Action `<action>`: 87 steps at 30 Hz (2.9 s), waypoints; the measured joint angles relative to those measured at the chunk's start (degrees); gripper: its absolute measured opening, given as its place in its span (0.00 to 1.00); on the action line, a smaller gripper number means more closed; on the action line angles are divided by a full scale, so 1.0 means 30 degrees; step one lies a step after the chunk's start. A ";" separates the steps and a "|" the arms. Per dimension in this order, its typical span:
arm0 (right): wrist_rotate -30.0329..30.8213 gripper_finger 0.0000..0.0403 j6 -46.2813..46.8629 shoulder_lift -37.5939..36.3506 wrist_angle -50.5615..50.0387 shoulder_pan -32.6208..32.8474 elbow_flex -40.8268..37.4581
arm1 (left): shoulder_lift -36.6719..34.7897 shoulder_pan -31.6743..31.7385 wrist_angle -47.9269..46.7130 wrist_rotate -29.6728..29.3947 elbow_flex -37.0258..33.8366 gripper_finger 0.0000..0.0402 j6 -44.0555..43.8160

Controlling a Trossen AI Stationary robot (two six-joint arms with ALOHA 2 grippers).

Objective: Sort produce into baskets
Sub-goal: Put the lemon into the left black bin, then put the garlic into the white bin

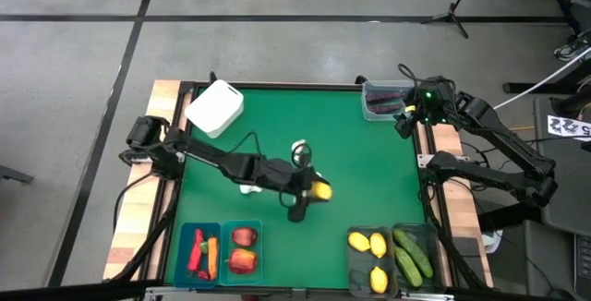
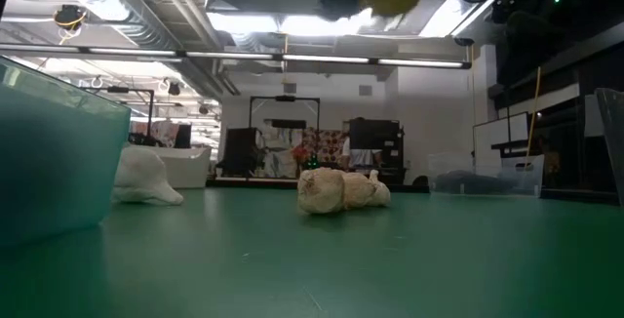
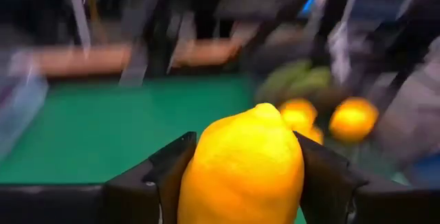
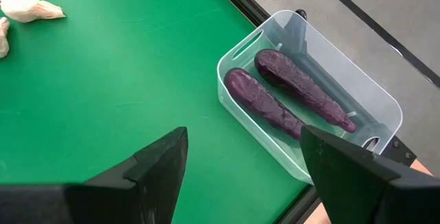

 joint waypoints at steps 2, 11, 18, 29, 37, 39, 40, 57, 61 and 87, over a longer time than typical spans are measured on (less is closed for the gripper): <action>-0.0003 0.70 0.0032 0.0000 -0.0011 0.0003 0.0000 | 0.0489 -0.0480 0.1538 -0.0085 0.0646 0.52 0.0903; -0.0044 0.70 0.0146 0.0007 -0.0029 0.0000 0.0015 | 0.6316 -0.1497 0.2580 0.1921 0.7297 0.52 0.2186; -0.0058 0.70 0.0852 0.0007 -0.0036 0.0000 0.0015 | 1.0549 -0.1600 0.2333 0.5202 1.2041 0.52 0.1239; -0.0066 0.70 0.1262 0.0007 -0.0326 0.0000 0.0015 | 1.4515 -0.2589 0.2414 0.5642 1.5646 0.52 0.1165; -0.0070 0.70 0.1610 0.0007 -0.0498 0.0000 0.0015 | 1.4549 -0.2840 0.2283 0.4867 1.5761 0.53 0.2586; -0.0073 0.70 0.1618 0.0007 -0.0511 0.0000 0.0015 | 1.4549 -0.2951 0.2345 0.4861 1.5761 0.54 0.3049; -0.0073 0.70 0.1625 0.0007 -0.0551 0.0000 0.0015 | 1.4549 -0.2974 0.2371 0.4860 1.5761 0.55 0.3057; -0.0073 0.70 0.1541 0.0007 -0.1354 0.0000 0.0015 | 1.1163 -0.2756 -0.2582 -0.0078 1.5747 0.69 0.3747; -0.0073 0.70 0.1485 0.0000 -0.1476 0.0000 0.0015 | 0.7891 -0.2892 -0.8459 -0.3166 1.5798 0.68 0.5765; -0.0013 0.70 0.0947 0.0000 -0.1282 0.0000 0.0015 | -0.9740 -0.3948 -1.4060 -0.7028 -0.7039 0.66 -0.7250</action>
